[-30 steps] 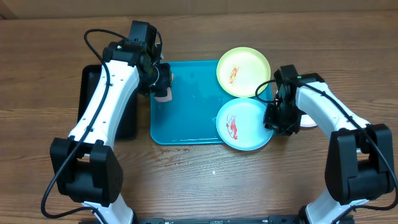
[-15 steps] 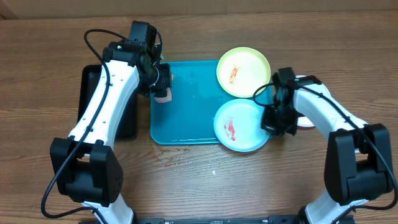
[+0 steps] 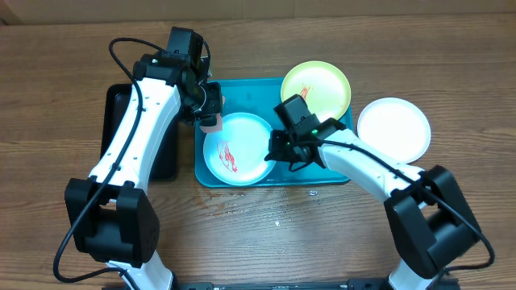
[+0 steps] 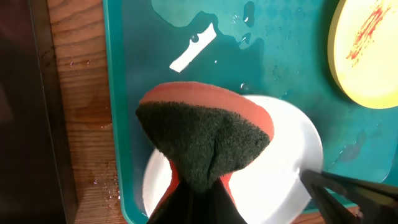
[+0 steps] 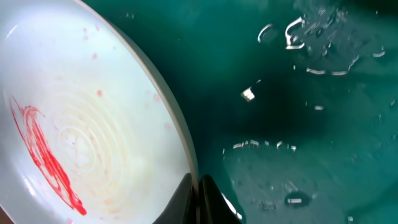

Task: Clean dirty plates on tray and stack at the side
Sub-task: 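Grip the light blue plate rim with the right gripper, lower sponge onto it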

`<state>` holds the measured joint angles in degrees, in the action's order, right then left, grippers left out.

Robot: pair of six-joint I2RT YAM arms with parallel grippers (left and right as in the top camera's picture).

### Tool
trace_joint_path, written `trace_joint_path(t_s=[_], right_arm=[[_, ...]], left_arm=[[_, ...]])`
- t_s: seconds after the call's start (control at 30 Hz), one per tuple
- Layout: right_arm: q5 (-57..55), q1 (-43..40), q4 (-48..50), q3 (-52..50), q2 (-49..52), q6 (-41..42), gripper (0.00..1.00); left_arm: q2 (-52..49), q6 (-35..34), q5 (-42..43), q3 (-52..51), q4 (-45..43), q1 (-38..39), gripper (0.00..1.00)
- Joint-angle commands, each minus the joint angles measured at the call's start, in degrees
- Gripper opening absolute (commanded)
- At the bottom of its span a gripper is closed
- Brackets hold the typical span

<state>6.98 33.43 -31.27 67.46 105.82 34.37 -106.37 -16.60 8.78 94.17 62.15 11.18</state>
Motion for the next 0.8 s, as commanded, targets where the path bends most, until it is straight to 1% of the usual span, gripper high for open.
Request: trace_joint_path(t_s=[0.0,0.1,0.13,0.17,0.27,0.3,0.43,0.57,0.67,0.77], right_arm=[[-2.6,-0.5,1.7,0.9,2.8,1.3,0.04],[-2.7,-0.5,2.9,0.9,3.7,0.1,0.06],[-2.6,-0.5,3.3,0.9,3.8,0.0,0.09],[-2.7,-0.5,3.6,0.9,3.8,-0.1,0.14],[-2.7,-0.8,4.6,0.9,3.8,-0.1,0.24],[-2.7,-0.9,5.1,0.9,3.9,-0.1,0.26],[-2.9,-2.1,6.9,0.9,4.9,-0.3,0.26],[-2.0,-2.6,8.5,0.9,7.3,-2.1,0.19],[-1.3,-2.6,8.8,0.9,8.4,-2.0,0.17],[-1.3,-2.6,8.5,1.1,8.4,-1.3,0.07]], left_arm=[[0.7,-0.8,-0.3,0.8,0.0,0.2,0.04],[0.7,-0.8,-0.2,0.8,0.0,0.2,0.04],[0.7,-0.8,-0.2,0.8,0.0,0.2,0.04],[0.7,-0.8,-0.2,0.8,0.0,0.2,0.04],[0.7,-0.8,-0.2,0.8,0.0,0.2,0.05],[0.7,-0.8,-0.2,0.7,0.0,0.3,0.04],[0.7,-0.8,-0.2,0.7,0.0,0.8,0.04],[0.7,-0.8,-0.4,0.7,0.0,1.0,0.04],[0.7,-0.8,-0.4,0.7,-0.1,1.0,0.04],[0.7,-0.8,-0.4,0.7,-0.1,1.0,0.04]])
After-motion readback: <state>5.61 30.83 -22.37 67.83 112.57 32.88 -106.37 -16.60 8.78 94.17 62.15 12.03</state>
